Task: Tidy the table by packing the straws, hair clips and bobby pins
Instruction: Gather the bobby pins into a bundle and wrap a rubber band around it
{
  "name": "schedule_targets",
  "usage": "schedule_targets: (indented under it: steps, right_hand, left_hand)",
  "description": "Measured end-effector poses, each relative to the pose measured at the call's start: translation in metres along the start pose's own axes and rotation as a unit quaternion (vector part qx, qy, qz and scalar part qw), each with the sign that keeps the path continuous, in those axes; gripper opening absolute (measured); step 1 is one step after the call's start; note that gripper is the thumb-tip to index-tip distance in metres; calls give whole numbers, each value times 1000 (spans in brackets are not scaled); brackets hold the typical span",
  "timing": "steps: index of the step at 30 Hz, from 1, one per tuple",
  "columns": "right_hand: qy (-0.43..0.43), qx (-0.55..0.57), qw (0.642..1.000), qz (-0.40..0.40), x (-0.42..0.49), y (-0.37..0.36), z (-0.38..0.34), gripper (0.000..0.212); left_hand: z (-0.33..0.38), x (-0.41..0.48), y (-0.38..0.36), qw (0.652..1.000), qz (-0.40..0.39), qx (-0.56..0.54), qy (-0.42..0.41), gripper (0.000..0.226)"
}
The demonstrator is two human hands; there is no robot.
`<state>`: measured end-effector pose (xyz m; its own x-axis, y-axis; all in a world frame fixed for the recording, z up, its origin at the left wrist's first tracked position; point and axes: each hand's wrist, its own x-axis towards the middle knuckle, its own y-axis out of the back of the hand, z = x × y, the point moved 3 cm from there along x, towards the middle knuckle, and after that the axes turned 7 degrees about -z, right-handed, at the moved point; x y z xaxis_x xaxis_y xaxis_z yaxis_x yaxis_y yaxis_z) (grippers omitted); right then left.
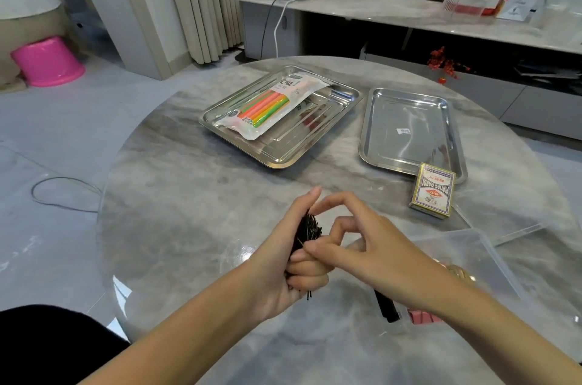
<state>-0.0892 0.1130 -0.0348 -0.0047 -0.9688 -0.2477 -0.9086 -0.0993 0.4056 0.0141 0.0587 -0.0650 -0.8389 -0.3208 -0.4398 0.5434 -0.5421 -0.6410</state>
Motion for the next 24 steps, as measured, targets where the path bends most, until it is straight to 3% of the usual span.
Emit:
schedule_targets:
  steps: [3,6,10,14,18,24]
  right_hand:
    - [62,-111,992,11,-10,-2,-8,61]
    - [68,-188,980,-18,-13,-7,-12,93]
    - [57,-226,972,-36,-7,-11,-9,114]
    - [61,-147,987,-10,-1,-7,-8,112]
    - [68,-87,993,-52,-1,-11,-8,119]
    - [93,-40,994,-33,-2,-15,-7,98]
  left_hand:
    - [4,2,3,997,-8,-78,-15,34]
    - [4,2,5,989,-45,-138,-1,45]
    - [1,5,7,974,-69,-214,-5,37]
    - [1,7,10,982,-71,-174,-12,47]
    - [2,3,2,981,-83,-175,-22,30]
    - [0,2,3,973,-85,-214,-11,55]
